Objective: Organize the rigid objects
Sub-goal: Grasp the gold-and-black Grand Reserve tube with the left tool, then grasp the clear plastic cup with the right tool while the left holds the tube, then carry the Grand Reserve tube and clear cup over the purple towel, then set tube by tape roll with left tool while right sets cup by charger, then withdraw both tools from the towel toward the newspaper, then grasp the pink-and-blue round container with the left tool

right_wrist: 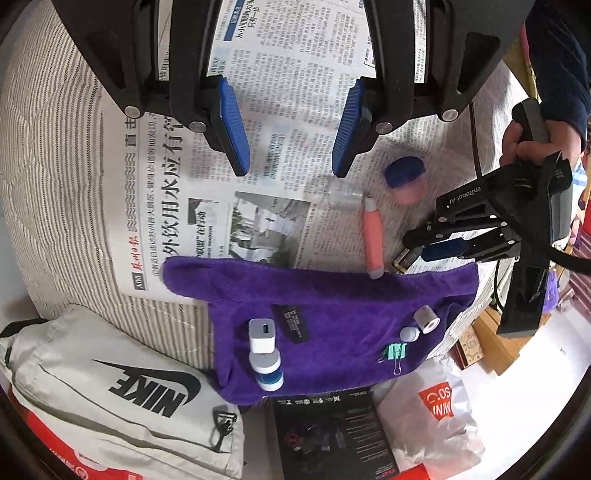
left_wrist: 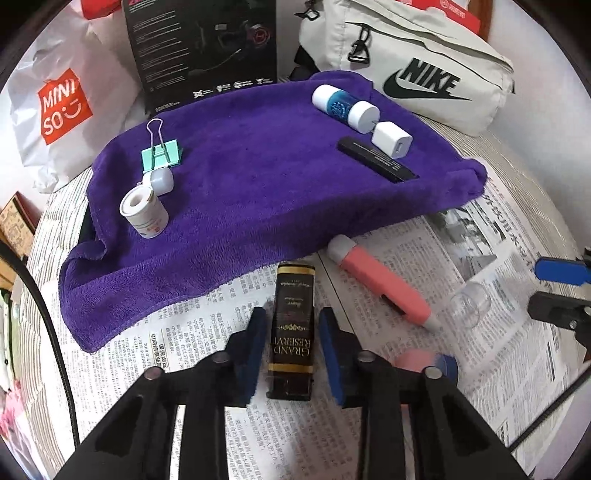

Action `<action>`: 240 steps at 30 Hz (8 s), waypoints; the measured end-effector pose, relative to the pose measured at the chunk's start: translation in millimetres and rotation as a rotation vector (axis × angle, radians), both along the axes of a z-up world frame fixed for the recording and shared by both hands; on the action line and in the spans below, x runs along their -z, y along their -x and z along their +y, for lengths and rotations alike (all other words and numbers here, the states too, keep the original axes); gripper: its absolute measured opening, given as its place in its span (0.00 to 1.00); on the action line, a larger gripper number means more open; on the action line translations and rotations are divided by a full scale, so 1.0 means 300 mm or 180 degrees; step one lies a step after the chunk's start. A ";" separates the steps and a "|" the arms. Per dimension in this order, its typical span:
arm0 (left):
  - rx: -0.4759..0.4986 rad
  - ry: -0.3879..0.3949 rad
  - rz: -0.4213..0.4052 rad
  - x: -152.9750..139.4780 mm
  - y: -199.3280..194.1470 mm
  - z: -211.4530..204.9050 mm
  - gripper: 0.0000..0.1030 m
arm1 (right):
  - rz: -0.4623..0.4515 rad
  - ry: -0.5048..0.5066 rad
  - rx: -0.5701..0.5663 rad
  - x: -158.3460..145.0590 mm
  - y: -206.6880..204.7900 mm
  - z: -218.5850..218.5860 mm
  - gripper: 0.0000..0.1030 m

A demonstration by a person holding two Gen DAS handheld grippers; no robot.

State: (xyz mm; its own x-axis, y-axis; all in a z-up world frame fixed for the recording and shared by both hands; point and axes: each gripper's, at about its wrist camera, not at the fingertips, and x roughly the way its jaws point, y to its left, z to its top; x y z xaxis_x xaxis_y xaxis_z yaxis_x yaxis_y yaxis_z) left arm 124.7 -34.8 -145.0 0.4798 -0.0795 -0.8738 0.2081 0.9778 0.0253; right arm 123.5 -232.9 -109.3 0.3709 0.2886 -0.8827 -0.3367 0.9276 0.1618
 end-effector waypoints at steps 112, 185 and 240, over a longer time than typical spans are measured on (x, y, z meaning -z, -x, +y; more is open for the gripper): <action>-0.0263 0.0286 -0.0001 -0.077 0.065 0.205 0.22 | -0.0049 -0.0032 -0.0176 0.009 -0.106 0.082 0.18; -0.0083 0.0037 0.0106 -0.021 -0.367 0.218 0.23 | 0.0021 0.0095 -0.0697 0.087 -0.511 0.309 0.19; 0.0817 0.0006 0.0184 -0.037 0.139 -0.183 0.53 | -0.0124 -0.0056 0.0372 -0.062 0.057 -0.234 0.49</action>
